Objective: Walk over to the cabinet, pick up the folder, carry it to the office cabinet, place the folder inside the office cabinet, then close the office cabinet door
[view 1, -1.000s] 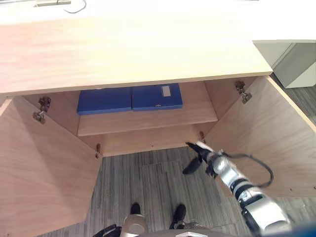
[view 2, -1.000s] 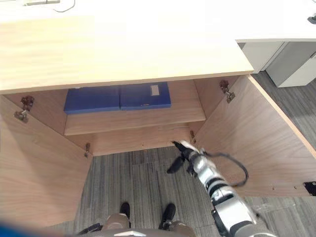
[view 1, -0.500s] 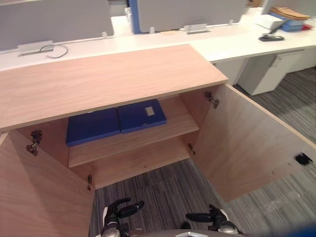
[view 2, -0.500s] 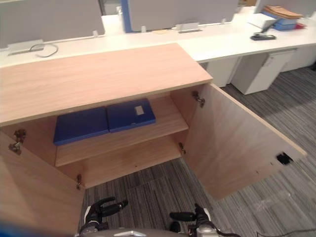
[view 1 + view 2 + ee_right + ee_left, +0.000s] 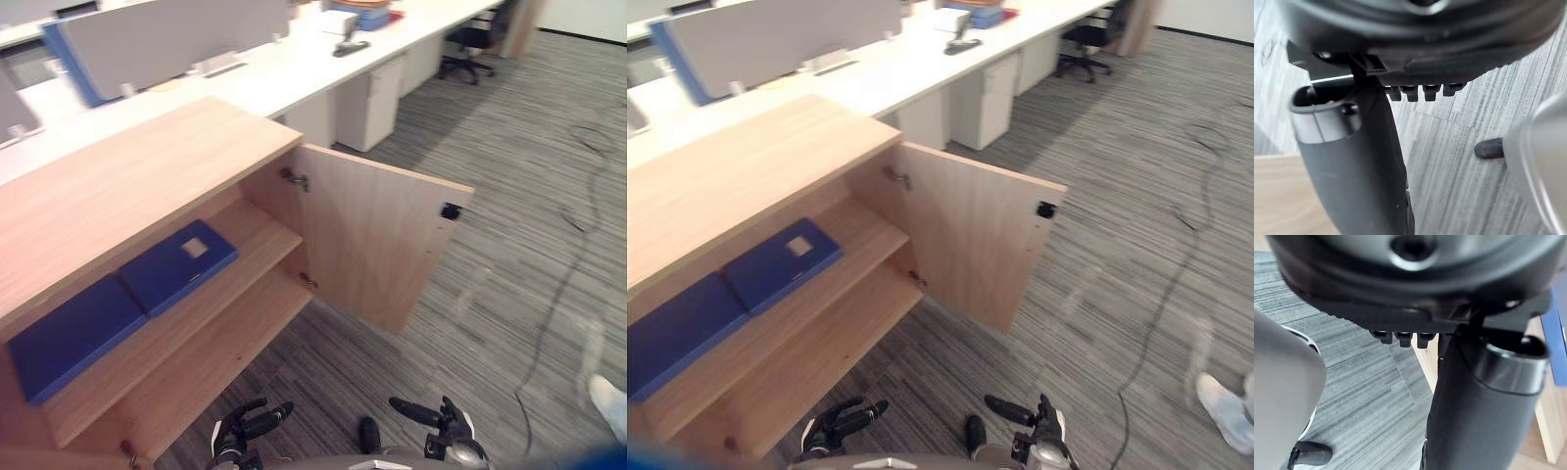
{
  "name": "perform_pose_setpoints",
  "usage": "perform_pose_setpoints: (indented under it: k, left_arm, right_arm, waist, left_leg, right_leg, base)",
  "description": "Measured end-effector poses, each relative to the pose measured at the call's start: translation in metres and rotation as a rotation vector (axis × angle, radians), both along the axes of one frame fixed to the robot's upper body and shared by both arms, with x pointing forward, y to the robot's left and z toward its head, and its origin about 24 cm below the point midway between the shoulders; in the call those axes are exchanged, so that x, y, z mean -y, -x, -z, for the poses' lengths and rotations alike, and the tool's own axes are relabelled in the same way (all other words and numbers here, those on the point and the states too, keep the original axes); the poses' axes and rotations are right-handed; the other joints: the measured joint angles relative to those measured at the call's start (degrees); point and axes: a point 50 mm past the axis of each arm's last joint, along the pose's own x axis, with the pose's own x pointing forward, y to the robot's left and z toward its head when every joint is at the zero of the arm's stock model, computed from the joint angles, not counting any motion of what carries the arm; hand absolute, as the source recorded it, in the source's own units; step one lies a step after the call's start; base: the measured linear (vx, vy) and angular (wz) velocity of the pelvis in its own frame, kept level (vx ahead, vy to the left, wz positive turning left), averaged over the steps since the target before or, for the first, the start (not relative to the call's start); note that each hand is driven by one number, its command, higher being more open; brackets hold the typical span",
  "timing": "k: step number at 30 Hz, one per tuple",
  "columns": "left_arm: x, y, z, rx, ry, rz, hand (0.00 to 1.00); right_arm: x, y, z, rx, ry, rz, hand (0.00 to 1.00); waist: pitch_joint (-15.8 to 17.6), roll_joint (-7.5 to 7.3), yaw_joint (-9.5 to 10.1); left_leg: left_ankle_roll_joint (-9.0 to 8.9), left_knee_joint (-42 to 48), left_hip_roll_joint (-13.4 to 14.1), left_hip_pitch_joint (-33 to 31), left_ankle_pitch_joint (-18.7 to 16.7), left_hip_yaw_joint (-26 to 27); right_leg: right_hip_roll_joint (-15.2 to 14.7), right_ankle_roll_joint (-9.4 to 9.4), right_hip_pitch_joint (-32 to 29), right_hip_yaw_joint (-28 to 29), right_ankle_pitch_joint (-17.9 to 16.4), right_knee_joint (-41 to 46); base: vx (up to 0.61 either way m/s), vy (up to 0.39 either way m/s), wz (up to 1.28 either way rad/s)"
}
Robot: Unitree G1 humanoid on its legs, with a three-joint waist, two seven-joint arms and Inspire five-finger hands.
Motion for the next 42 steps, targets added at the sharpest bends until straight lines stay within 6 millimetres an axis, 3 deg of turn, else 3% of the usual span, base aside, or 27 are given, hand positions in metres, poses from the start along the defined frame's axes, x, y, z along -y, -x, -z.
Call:
perform_pose_setpoints:
  k: [2, 3, 6, 9, 11, 14, 16, 17, 19, 20, 22, 23, 26, 31, 34, 37, 39, 42]
  left_arm:
    - [-0.005, -0.002, -0.001, 0.01, -0.016, 0.003, 1.0]
    - [-0.003, -0.001, 0.0, 0.004, -0.009, -0.013, 1.0]
    - [-0.001, 0.003, 0.001, -0.003, 0.001, -0.03, 1.0]
    - [-0.007, -0.001, -0.001, -0.001, -0.024, 0.011, 1.0]
    - [-0.01, -0.002, 0.0, -0.007, -0.033, 0.026, 1.0]
    - [-0.01, -0.002, 0.001, -0.018, -0.031, 0.021, 1.0]
    - [-0.013, -0.003, 0.0, -0.011, -0.033, 0.005, 1.0]
    - [-0.016, -0.004, -0.001, 0.0, -0.033, -0.022, 1.0]
    - [-0.017, -0.005, -0.002, 0.013, -0.028, -0.053, 1.0]
    - [-0.016, -0.005, -0.002, 0.012, -0.027, -0.059, 1.0]
    - [-0.016, -0.002, -0.002, 0.004, -0.03, -0.068, 1.0]
    - [-0.018, -0.002, -0.002, 0.004, -0.034, -0.081, 1.0]
    - [-0.024, 0.004, -0.001, -0.009, -0.045, -0.097, 1.0]
    - [-0.025, 0.022, 0.002, -0.055, -0.05, -0.101, 1.0]
    - [-0.024, 0.027, 0.003, -0.067, -0.05, -0.104, 1.0]
    - [-0.024, 0.026, 0.003, -0.064, -0.048, -0.102, 1.0]
    - [-0.024, 0.027, 0.003, -0.065, -0.047, -0.103, 1.0]
    - [-0.024, 0.028, 0.003, -0.067, -0.047, -0.102, 1.0]
  right_arm:
    - [-0.004, -0.007, -0.003, 0.026, -0.013, 0.011, 1.0]
    - [0.0, -0.009, -0.004, 0.034, 0.002, 0.015, 1.0]
    - [0.007, -0.025, -0.012, 0.081, 0.029, 0.007, 1.0]
    - [0.004, -0.041, -0.017, 0.117, 0.028, -0.008, 1.0]
    - [0.007, -0.041, -0.016, 0.105, 0.035, -0.01, 1.0]
    - [0.016, -0.035, -0.014, 0.071, 0.058, -0.019, 1.0]
    - [0.014, -0.037, -0.014, 0.065, 0.077, -0.062, 1.0]
    - [0.01, -0.044, -0.017, 0.08, 0.084, -0.102, 1.0]
    - [0.007, -0.057, -0.023, 0.11, 0.099, -0.148, 1.0]
    - [0.007, -0.068, -0.029, 0.145, 0.115, -0.167, 1.0]
    - [0.006, -0.093, -0.048, 0.248, 0.14, -0.175, 1.0]
    - [0.005, -0.103, -0.055, 0.288, 0.148, -0.178, 1.0]
    - [0.013, -0.133, -0.083, 0.402, 0.205, -0.174, 1.0]
    - [0.027, -0.183, -0.139, 0.582, 0.311, -0.19, 1.0]
    - [0.024, -0.209, -0.17, 0.668, 0.325, -0.196, 1.0]
    - [0.024, -0.224, -0.187, 0.696, 0.343, -0.209, 1.0]
    - [0.027, -0.225, -0.189, 0.7, 0.32, -0.187, 1.0]
    - [0.017, -0.23, -0.192, 0.703, 0.311, -0.246, 1.0]
  waist:
    - [0.48, -1.41, -0.02]
    - [0.22, -0.98, -0.16]
    - [-0.27, -0.28, 0.28]
    - [-0.3, -1.56, 0.32]
    - [-0.27, -2.18, 0.25]
    - [-0.11, -1.73, 0.18]
    - [0.31, -1.89, 0.33]
    - [1.12, -1.74, 0.67]
    - [2.23, -1.19, 1.84]
    - [2.41, -0.33, 2.47]
    - [2.08, 0.38, 2.51]
    - [2.01, 0.2, 3.09]
    - [2.06, -1.13, 3.31]
    - [1.76, -0.14, 4.26]
    - [1.58, 0.16, 4.98]
    - [1.52, 0.24, 5.29]
    - [1.5, 0.3, 5.56]
    - [1.52, 0.35, 5.6]
  left_leg:
    - [-0.45, 1.93, -0.33, 1.64, -0.78, 1.77]
    - [-0.84, 2.2, -0.26, 2.61, -1.29, 1.71]
    - [-0.69, -2.53, -0.23, 3.6, -1.33, 0.86]
    - [-0.51, -6.07, -0.53, 3.23, -0.2, -0.47]
    - [-1.27, -6.9, -0.21, 3.34, 0.5, -0.03]
    - [-2.11, -6.24, 0.38, 3.74, 1.26, 0.18]
    - [-2.92, 0.03, 1.57, 2.12, 0.69, 0.02]
    - [-3.02, 10.19, 3.33, -1.03, -0.01, -0.51]
    - [-0.95, 18.14, 3.74, -4.25, -2.31, -5.2]
    - [-1.7, 16.56, 2.24, -5.51, -4.59, -10.2]
    - [-1.51, 6.99, 0.01, -7.64, -3.61, -15.86]
    - [-2.1, 5.37, -0.27, -7.41, -1.74, -15.4]
    - [-1.63, -1.22, -2.28, -5.36, 1.26, -15.07]
    - [-1.22, -7.29, -3.98, -2.79, 3.98, -16.15]
    - [-1.22, -7.27, -4.35, -2.41, 3.98, -17.93]
    - [-0.86, -7.32, -5.07, -2.25, 4.21, -18.91]
    - [-0.31, -7.88, -5.7, -2.08, 4.61, -19.13]
    - [0.0, -8.2, -6.51, -2.01, 5.2, -19.28]
  right_leg:
    - [-7.93, -0.41, -0.37, -15.91, -5.96, 9.6]
    - [-7.96, -1.03, 0.13, -17.66, -6.68, 10.93]
    - [-4.39, -0.46, 0.2, -16.57, -5.56, 6.84]
    - [-0.6, -1.03, 0.5, -15.58, -1.99, -0.51]
    - [1.04, -1.56, 1.2, -14.76, -0.08, -3.59]
    - [3.51, -1.69, 3.19, -13.49, 2.57, -8.69]
    - [4.17, -1.67, 4.55, -12.38, 2.95, -10.81]
    - [4.81, -1.81, 6.34, -10.53, 3.08, -12.28]
    - [5.83, -2.24, 7.9, -8.1, 3.39, -13.13]
    - [6.7, -1.76, 8.6, -6.81, 3.93, -14.36]
    - [7.7, -1.38, 8.76, -5.87, 5.66, -17.28]
    - [7.88, -1.19, 8.82, -4.74, 6.21, -18.16]
    - [6.35, -0.55, 8.33, -4.21, 7.3, -19.01]
    - [5.31, -0.9, 8.14, -4.8, 7.46, -18.92]
    - [5.01, -0.9, 8.67, -4.94, 7.49, -18.9]
    - [4.26, -0.54, 9.15, -5.36, 7.74, -19.06]
    - [3.7, -0.28, 9.45, -5.44, 7.84, -19.09]
    - [3.14, 0.11, 9.47, -5.43, 8.0, -19.12]
  base:
    - [0.16, -0.056, -0.46]
    - [0.21, -0.098, -0.19]
    - [0.09, -0.057, -0.38]
    - [-0.02, -0.014, -0.42]
    - [0.0, -0.023, -0.27]
    - [0.05, -0.006, -0.26]
    - [0.05, -0.048, -0.31]
    - [0.04, -0.032, -0.42]
    - [-0.02, -0.017, -0.67]
    - [-0.05, -0.013, -0.76]
    - [-0.03, -0.004, -0.61]
    - [0.0, 0.005, -0.44]
    - [0.06, 0.012, -0.03]
    - [0.12, 0.061, 0.14]
    - [0.08, 0.091, 0.08]
    - [-0.01, 0.098, 0.13]
    - [-0.07, 0.094, 0.08]
    - [-0.11, 0.059, 0.04]
